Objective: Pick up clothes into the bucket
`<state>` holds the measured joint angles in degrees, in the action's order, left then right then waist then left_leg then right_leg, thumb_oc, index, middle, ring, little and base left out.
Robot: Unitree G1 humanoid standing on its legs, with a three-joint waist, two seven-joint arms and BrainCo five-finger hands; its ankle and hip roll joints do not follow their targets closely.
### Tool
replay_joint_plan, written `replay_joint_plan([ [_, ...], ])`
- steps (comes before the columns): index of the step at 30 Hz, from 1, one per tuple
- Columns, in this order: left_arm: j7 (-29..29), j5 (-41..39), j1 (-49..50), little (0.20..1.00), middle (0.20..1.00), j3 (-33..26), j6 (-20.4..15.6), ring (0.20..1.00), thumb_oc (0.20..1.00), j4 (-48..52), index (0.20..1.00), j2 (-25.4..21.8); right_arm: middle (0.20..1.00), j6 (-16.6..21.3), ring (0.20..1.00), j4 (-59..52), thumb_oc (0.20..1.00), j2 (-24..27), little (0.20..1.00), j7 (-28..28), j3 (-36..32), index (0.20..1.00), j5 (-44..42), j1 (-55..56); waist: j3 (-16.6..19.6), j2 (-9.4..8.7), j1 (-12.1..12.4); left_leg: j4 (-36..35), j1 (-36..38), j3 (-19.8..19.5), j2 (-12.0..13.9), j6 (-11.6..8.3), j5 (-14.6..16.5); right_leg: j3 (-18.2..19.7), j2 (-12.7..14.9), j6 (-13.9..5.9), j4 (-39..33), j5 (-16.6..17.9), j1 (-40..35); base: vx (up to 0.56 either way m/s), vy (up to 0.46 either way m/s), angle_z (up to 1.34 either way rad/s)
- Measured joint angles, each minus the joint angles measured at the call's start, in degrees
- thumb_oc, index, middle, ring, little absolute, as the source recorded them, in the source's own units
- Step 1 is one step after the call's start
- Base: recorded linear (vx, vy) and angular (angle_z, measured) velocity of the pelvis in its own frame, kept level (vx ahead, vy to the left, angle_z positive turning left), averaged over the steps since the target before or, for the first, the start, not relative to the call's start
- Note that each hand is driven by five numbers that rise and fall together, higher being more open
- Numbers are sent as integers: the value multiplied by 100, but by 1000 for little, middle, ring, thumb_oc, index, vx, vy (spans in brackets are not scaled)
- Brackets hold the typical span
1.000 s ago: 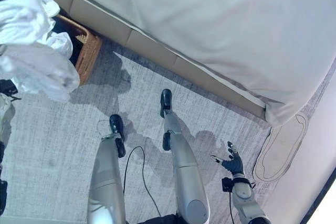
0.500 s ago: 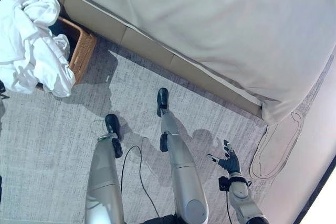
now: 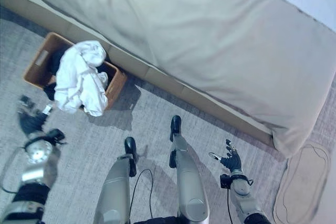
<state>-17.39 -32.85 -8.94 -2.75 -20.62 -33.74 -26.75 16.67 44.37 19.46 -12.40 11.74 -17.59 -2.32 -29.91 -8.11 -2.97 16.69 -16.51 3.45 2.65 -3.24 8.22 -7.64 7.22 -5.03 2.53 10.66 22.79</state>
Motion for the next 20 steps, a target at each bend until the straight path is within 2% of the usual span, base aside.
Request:
replay_joint_plan([
  [1,203,13,129,1000,1000,58,0,1000,1000,-188,1000,265,1000,-10,1000,186,1000,-26,1000,46,-40,1000,6,-6,7,141,79,-399,489,27,69,-51,-115,-126,-23,71,60,-48,-291,134,-125,1],
  [2,270,14,174,1000,1000,167,6,1000,1000,-280,1000,334,1000,-27,1000,253,1000,-61,1000,67,-67,1000,6,35,53,159,74,-547,701,31,51,-76,-173,-148,-25,80,89,-60,-390,119,-125,5],
  [3,468,96,350,1000,1000,349,14,1000,1000,-433,1000,463,1000,-54,1000,416,1000,-60,1000,141,-62,1000,30,72,230,336,72,-838,982,2,108,-86,-195,-210,-104,115,13,-157,-591,118,-116,4],
  [4,569,148,452,1000,1000,481,31,1000,1000,-503,1000,493,1000,-78,1000,488,1000,-59,1000,176,-63,1000,47,103,391,416,62,-969,1058,-23,116,-69,-260,-210,-131,97,-77,-182,-661,97,-115,8],
  [6,789,360,676,1000,1000,615,50,1000,1000,-774,1000,742,1000,-98,1000,683,1000,1,1000,268,-102,1000,131,136,686,768,65,-1320,1370,-45,212,-172,-439,-233,-299,112,-378,-146,-955,103,-121,-2],
  [7,905,461,731,1000,1000,606,124,1000,1000,-947,1000,920,1000,-145,1000,803,1000,16,1000,342,-104,1000,146,137,800,922,50,-1400,1526,-45,264,-141,-483,-242,-365,124,-515,-137,-1153,82,-98,-8],
  [9,1039,540,797,1000,1000,633,196,1000,1000,-1334,1000,1216,1000,-237,1000,940,1000,24,1000,455,-109,1000,178,160,1019,1082,16,-1478,1757,-27,326,-135,-487,-237,-458,134,-756,-135,-1471,74,-63,-5],
  [12,1175,862,842,1000,1000,660,304,1000,1000,-1796,1000,1379,1000,-268,1000,1118,1000,21,1000,584,-108,1000,188,124,1325,1148,-54,-1531,1926,-20,379,-126,-491,-240,-520,167,-775,-162,-1605,59,-73,-1],
  [13,1214,1030,776,1000,1000,670,420,1000,1000,-2210,1000,1467,1000,-340,1000,1343,1000,-3,1000,651,-103,1000,188,71,1444,1129,-64,-1519,2044,-9,389,-128,-492,-234,-531,194,-782,-180,-1718,54,-32,-4],
  [17,1305,1484,874,1000,1000,1004,649,1000,1000,-2652,1000,1575,1000,-489,1000,1590,1000,-81,1000,777,-94,1000,186,172,1775,1016,-51,-1618,2262,92,374,-97,-461,-220,-505,184,-800,-225,-1878,65,-37,-2],
  [18,1316,1616,958,1000,1000,1091,661,1000,1000,-2671,1000,1657,1000,-493,1000,1635,1000,-103,1000,817,-60,1000,186,139,1824,1087,-25,-1681,2280,116,481,45,-361,-284,-540,161,-750,-241,-1898,56,-31,-11],
  [19,1327,1650,1012,1000,1000,1123,682,1000,1000,-2718,1000,1665,1000,-510,1000,1758,1000,-142,1000,831,-77,1000,185,129,1862,1161,0,-1768,2320,154,571,49,-346,-358,-602,241,-482,-292,-1812,57,-21,-9],
  [20,1340,1690,1105,1000,1000,1252,709,1000,1000,-2700,1000,1687,1000,-587,1000,1816,1000,-220,1000,870,-71,1000,185,211,1926,1241,81,-1760,2341,179,665,40,-332,-406,-603,431,449,-629,-1546,63,-19,-11],
])
